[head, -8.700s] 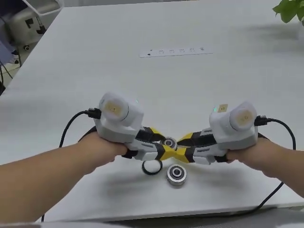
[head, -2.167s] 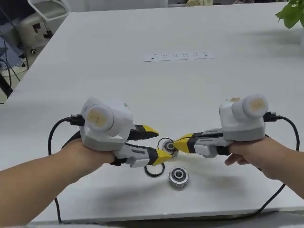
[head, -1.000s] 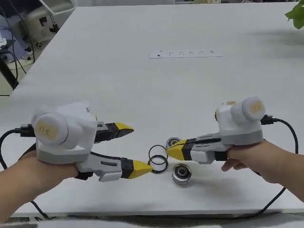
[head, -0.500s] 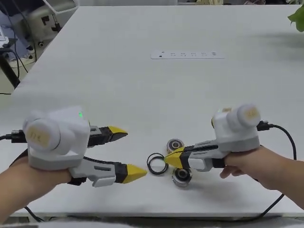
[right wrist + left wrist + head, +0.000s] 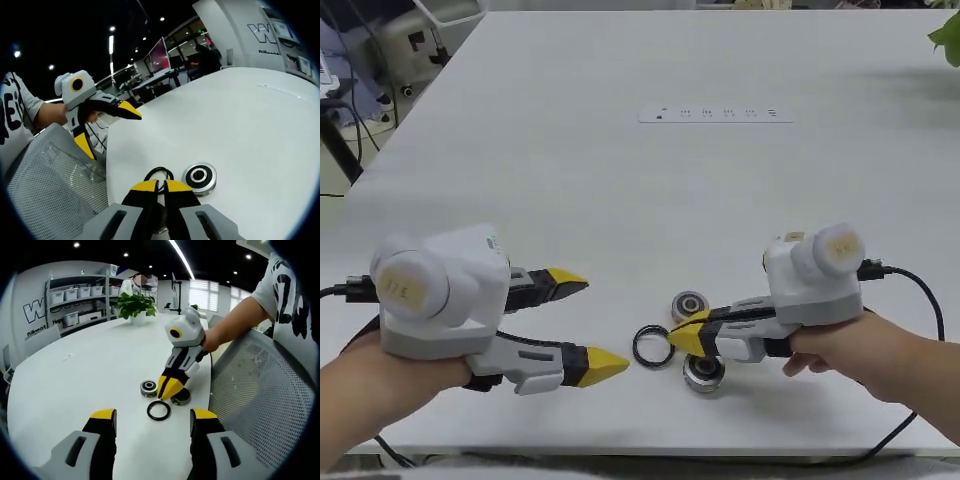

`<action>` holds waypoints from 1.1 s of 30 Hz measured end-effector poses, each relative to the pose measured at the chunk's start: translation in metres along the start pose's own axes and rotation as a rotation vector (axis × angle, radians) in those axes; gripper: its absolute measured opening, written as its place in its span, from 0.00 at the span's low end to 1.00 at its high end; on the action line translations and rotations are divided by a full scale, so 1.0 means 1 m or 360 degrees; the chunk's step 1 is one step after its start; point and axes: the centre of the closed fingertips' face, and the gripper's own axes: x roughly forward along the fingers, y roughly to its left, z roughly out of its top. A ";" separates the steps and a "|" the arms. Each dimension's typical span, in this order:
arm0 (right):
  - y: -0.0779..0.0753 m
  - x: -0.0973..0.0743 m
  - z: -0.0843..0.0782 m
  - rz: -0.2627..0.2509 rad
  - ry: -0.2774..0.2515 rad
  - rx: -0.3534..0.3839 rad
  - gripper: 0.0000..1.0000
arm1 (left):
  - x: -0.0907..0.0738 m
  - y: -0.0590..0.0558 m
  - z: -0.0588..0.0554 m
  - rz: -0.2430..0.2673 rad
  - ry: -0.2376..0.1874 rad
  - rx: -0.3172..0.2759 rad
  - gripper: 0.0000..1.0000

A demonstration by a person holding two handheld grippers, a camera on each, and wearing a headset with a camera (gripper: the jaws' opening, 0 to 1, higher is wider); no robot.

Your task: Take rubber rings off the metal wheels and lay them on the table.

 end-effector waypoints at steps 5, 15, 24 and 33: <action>-0.002 -0.001 0.001 -0.0011 -0.0004 -0.0008 0.05 | -0.001 0.001 0.000 0.0010 0.0000 -0.0006 0.57; -0.001 -0.009 0.010 -0.0022 -0.0037 -0.0042 0.10 | -0.004 0.001 0.010 0.0021 -0.0024 -0.0003 0.57; -0.003 -0.027 0.031 -0.0066 -0.0121 -0.0059 0.17 | -0.010 -0.006 0.026 0.0006 -0.0076 -0.0022 0.58; 0.003 -0.051 0.054 -0.0104 -0.0236 -0.0077 0.27 | -0.018 -0.011 0.040 0.0011 -0.0122 -0.0036 0.59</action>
